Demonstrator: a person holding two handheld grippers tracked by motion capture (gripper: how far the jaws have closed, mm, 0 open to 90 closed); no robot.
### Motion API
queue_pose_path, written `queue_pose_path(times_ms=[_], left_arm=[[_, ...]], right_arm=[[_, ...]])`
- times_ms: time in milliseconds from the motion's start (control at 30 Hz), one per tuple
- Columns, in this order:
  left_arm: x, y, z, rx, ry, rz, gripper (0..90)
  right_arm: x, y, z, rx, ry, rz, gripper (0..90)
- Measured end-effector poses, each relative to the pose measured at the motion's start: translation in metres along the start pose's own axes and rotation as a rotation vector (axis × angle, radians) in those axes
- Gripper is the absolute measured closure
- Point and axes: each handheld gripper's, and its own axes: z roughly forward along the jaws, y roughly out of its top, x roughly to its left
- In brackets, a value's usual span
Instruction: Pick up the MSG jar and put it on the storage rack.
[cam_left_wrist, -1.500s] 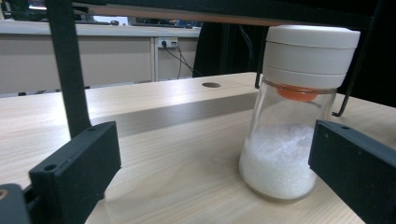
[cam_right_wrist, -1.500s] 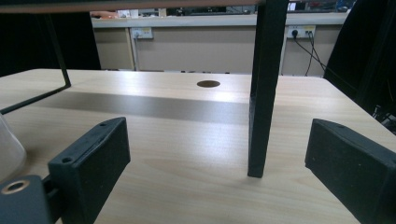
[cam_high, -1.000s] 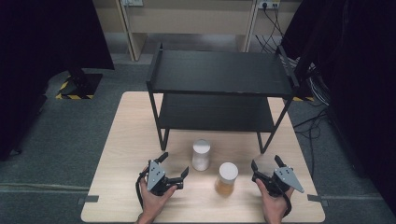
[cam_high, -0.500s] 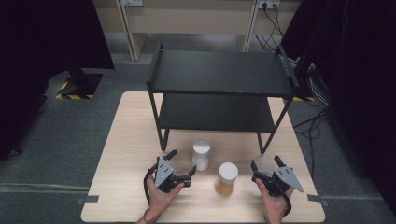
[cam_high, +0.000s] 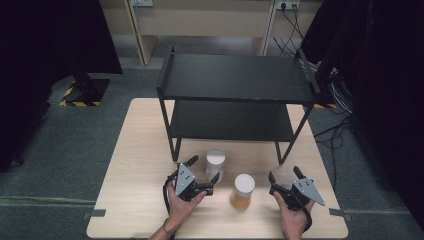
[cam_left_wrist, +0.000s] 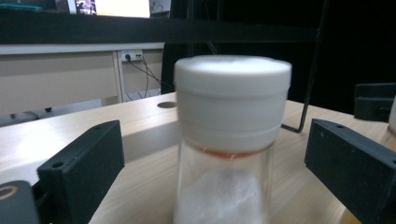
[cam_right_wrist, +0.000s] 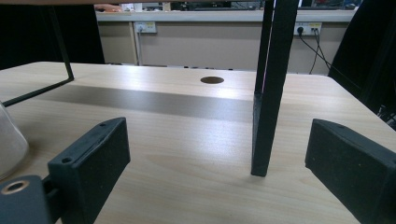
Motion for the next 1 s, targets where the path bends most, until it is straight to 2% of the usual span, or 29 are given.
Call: queue_pose_path(times_ms=[133, 433, 767, 1000], left_arm=[[-0.001, 0.004, 0.004, -0.015, -0.012, 0.0, 6.7], [-0.002, 0.006, 0.011, -0.012, -0.028, 0.002, 15.8], [-0.004, 0.007, 0.017, -0.008, -0.007, 0.012, 31.8], [-0.008, 0.009, 0.016, -0.002, 0.005, 0.005, 33.1]], right_arm=[[0.0, 0.0, 0.0, 0.002, 0.002, 0.001, 6.7], [-0.001, 0.001, 0.0, 0.003, 0.004, 0.0, 6.7], [-0.002, 0.001, 0.0, 0.005, 0.008, 0.001, 6.7], [-0.002, 0.001, 0.001, 0.004, 0.009, -0.004, 6.7]])
